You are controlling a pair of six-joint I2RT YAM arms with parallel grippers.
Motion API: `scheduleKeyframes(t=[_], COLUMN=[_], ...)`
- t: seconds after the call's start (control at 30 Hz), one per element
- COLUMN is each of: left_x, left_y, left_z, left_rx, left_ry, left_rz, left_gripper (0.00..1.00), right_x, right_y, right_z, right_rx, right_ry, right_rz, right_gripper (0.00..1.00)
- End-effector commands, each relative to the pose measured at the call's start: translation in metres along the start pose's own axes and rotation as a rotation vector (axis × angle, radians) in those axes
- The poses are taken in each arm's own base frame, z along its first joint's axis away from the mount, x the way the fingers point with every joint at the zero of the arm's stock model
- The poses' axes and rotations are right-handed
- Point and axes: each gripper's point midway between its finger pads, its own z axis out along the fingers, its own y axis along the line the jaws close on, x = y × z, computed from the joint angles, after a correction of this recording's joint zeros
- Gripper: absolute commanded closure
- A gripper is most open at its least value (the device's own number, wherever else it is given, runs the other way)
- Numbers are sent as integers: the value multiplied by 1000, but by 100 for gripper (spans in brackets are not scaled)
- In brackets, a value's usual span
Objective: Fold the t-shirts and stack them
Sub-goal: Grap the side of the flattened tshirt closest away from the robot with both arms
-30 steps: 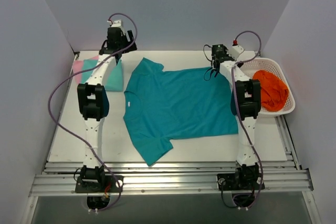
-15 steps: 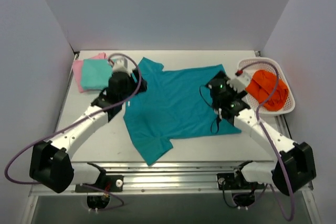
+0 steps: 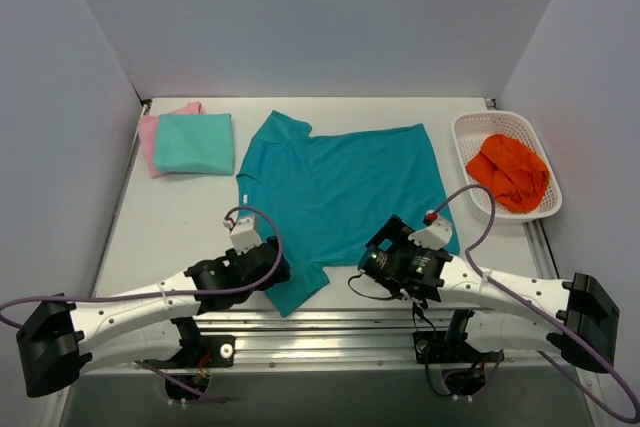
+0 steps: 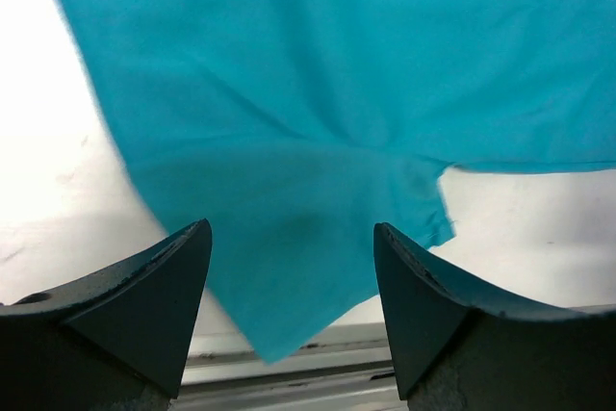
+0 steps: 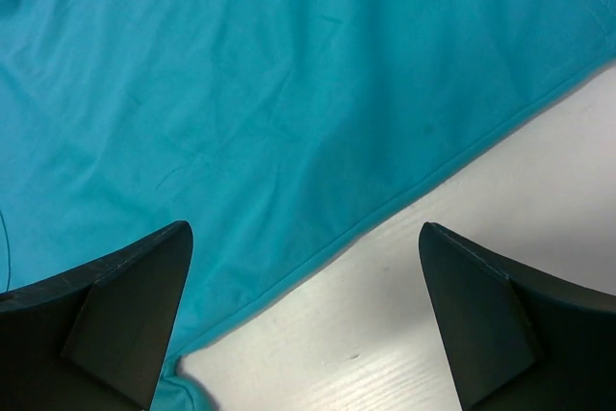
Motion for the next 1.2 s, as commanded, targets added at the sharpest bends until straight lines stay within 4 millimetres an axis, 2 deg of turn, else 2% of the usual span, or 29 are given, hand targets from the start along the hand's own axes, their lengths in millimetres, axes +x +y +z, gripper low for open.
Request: scheduleKeyframes(t=[0.0,0.03,0.07,0.13,0.2,0.3,0.4,0.57,0.63,0.7,0.97,1.17], left_x=[-10,-12,-21,-14,0,34,40,55,62,65,76,93], left_y=[19,31,35,46,49,64,68,56,58,49,26,14], left_z=[-12,-17,-23,-27,-22,-1,2,-3,0,0,-14,-26], left_rx=[-83,-127,-132,-152,-137,-139,-160,-150,-169,-146,-126,-138], left_ry=[-94,-107,-143,-146,-125,-80,-73,-77,-78,-66,-35,9], left_rz=[-178,-176,-207,-279,-361,-430,-440,-445,-432,-434,-403,-386], left_gripper=[23,23,24,25,27,31,33,35,35,36,36,37], right_x=[-7,-5,-4,-8,-14,-19,-24,-38,-42,-44,-39,-41], right_y=[-8,-6,-4,-3,-4,1,6,4,4,5,6,1], right_z=[-5,-5,-4,-3,-3,-3,-5,-9,-11,-11,-9,-11], right_rx=[10,5,3,12,22,6,-8,-7,-15,-21,-20,-19], right_ry=[-84,-79,-83,-113,-142,-167,-185,-222,-228,-230,-224,-218], right_rz=[48,48,37,28,24,27,27,28,38,48,29,40], right_gripper=[0,0,0,0,0,0,0,0,0,0,0,0])
